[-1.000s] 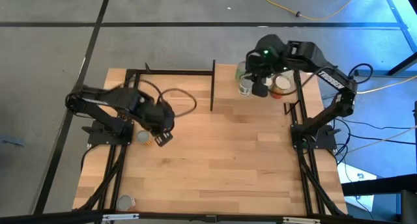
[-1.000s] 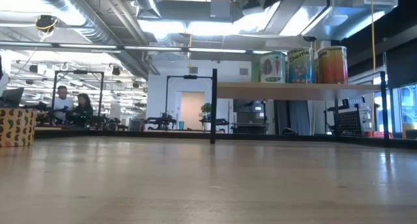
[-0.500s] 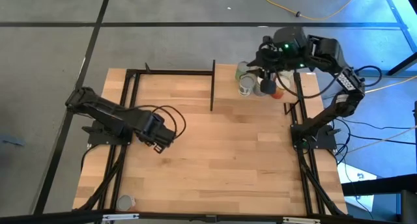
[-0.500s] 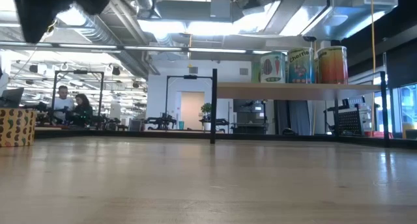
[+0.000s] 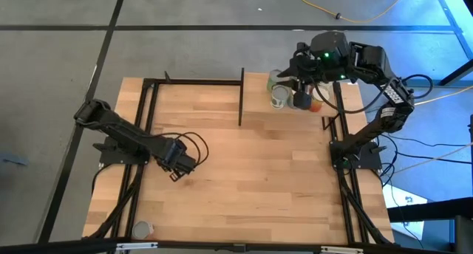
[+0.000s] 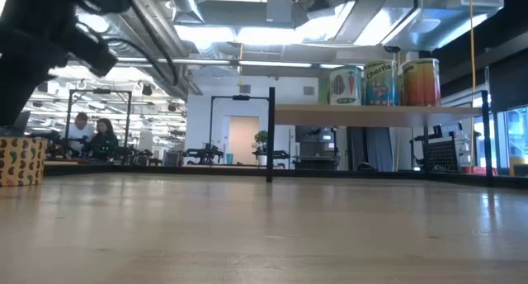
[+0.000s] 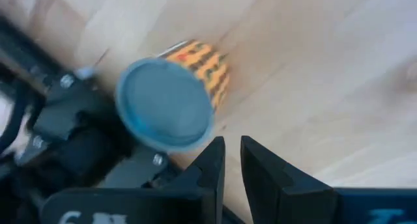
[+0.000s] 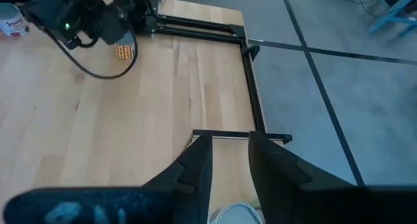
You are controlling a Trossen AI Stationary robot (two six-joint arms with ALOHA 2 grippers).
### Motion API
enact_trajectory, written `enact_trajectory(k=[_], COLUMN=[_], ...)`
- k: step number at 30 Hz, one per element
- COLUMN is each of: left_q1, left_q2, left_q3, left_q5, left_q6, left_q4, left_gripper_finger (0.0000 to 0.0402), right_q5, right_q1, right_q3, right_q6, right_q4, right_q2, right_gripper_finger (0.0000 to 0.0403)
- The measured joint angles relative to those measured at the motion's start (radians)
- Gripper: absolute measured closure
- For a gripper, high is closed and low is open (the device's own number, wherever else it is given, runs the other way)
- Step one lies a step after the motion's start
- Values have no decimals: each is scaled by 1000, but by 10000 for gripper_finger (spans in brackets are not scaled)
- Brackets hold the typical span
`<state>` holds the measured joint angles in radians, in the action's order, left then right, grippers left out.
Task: Pick and place cans onto a shelf
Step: Put the yellow canned good on the shelf
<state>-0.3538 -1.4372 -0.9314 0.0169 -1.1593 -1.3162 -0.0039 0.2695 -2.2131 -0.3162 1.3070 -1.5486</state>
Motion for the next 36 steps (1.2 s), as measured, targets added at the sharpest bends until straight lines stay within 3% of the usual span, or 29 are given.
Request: enact_trajectory(k=[8,24,36], left_q1=[9,9,9], left_q2=[0,0,0], left_q3=[85,90,156], left_q5=[-15,-60,-28], left_q6=[70,149,179], left_q4=[19,36,103], left_gripper_finger=[360,360,360], right_q5=[1,2,2], right_q1=[0,0,0], right_q3=[0,0,1], right_q6=[1,39,54], right_q4=[-13,-16,-16], right_q2=[0,-1,-1], right_gripper_finger=[302,302,302])
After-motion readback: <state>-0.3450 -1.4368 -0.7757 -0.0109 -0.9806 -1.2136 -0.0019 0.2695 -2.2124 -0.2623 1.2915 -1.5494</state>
